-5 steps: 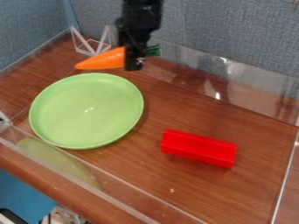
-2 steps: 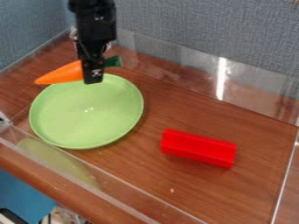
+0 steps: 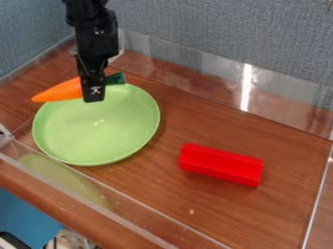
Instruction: Put the carrot on the green plate
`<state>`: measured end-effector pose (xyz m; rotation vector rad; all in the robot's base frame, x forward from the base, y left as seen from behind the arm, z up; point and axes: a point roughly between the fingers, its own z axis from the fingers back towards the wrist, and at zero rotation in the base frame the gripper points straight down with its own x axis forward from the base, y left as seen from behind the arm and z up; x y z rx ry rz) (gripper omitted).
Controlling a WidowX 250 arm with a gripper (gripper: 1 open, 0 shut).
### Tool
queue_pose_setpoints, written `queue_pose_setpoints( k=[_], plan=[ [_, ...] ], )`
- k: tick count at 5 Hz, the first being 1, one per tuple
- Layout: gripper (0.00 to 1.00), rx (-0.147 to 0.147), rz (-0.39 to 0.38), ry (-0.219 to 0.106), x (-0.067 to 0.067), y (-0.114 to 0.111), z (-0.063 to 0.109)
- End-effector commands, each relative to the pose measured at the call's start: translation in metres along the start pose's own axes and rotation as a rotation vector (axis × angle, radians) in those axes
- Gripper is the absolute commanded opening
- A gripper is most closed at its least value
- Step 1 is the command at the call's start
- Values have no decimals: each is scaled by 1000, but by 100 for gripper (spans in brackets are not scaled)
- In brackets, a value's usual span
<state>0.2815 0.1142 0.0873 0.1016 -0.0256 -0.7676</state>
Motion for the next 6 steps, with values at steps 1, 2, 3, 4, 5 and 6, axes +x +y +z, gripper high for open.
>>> queue_pose_setpoints(
  k=[1,2,3,4,5,6],
  plan=[
    [0,5,11,3,-2,1,5],
    [0,-14,16,14,-2,-1,5],
    [0,-27,18,23,-1,-2,6],
    [0,-37,7,33,1,-4,9],
    [0,-41,2,39,4,-5,13],
    [0,-49,0,43,4,-6,14]
  ],
)
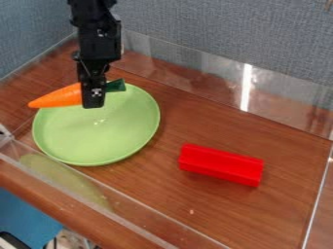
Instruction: Put the carrot on the green plate
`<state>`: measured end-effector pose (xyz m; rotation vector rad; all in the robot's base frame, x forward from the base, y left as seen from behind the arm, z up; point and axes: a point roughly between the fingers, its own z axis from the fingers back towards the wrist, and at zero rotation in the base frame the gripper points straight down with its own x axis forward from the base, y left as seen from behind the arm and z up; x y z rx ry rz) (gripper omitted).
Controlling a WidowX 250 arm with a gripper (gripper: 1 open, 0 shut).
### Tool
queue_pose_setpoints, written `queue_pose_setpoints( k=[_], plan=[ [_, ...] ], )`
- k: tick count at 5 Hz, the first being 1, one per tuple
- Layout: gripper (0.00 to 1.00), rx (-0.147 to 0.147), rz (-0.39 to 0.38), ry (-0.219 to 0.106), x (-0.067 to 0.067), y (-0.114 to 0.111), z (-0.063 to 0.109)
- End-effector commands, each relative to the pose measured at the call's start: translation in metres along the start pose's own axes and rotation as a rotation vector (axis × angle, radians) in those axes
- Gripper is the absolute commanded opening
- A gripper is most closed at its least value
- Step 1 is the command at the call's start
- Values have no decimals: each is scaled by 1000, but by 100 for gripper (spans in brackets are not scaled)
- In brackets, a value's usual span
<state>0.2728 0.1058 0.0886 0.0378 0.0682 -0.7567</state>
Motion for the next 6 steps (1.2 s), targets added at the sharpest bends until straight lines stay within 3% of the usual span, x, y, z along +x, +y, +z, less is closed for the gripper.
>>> queue_pose_setpoints(
  k=[1,3,4,6],
  plan=[
    [0,28,-22,-23,8,-3,2],
    [0,-7,-54,-26,18,-16,-23],
    [100,-12,-58,-32,22,-18,-24],
    [100,42,-37,-43,23,-16,11]
  ],
)
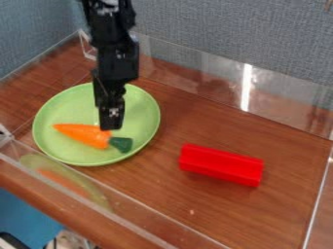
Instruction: Put the carrot on the green plate
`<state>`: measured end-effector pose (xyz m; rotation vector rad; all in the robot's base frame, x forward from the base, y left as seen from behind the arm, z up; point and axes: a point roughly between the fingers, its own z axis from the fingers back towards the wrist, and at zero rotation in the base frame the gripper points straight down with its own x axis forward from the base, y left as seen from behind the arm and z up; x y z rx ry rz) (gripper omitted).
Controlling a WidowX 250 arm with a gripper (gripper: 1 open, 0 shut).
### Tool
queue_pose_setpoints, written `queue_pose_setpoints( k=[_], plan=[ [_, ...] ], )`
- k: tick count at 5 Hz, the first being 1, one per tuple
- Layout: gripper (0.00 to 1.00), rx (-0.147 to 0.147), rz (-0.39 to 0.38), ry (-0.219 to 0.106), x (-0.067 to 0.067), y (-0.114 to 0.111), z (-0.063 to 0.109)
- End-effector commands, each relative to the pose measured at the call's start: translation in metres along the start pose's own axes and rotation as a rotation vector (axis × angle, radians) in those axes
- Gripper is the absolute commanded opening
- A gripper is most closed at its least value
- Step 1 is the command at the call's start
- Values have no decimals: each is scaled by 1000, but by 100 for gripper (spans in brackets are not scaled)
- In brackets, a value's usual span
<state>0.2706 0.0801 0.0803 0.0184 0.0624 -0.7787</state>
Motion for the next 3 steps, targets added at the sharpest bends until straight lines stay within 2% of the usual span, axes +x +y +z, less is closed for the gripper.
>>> queue_pose_setpoints(
  k=[1,2,3],
  plan=[
    [100,95,-3,-41,6,3,41],
    [0,93,-3,-44,0,1,37],
    [0,78,-2,-45,-4,1,25]
  ],
)
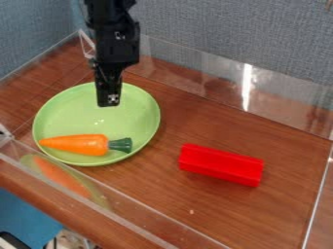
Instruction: Put the carrot on the green plate
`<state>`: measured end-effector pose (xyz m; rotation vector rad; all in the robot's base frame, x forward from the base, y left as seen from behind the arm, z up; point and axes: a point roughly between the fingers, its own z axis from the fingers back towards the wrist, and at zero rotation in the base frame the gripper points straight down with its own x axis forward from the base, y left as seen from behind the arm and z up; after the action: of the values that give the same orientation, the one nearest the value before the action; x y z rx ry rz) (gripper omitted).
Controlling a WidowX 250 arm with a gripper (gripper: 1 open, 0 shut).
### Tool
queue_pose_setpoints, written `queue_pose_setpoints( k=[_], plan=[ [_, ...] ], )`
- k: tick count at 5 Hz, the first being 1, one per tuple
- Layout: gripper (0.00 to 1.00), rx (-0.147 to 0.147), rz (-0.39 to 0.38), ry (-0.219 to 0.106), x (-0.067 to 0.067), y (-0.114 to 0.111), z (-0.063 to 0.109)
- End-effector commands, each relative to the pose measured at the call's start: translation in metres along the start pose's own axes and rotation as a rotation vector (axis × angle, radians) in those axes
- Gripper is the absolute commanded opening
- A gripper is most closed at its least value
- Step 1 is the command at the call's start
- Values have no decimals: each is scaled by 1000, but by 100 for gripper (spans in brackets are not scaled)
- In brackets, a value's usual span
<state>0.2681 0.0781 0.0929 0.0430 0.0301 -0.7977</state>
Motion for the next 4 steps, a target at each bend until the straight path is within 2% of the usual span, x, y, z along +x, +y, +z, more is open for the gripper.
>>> queue_pose_setpoints(
  k=[1,4],
  plan=[
    [0,29,13,-27,-5,5,2],
    [0,-13,6,-37,-4,9,-25]
  ],
)
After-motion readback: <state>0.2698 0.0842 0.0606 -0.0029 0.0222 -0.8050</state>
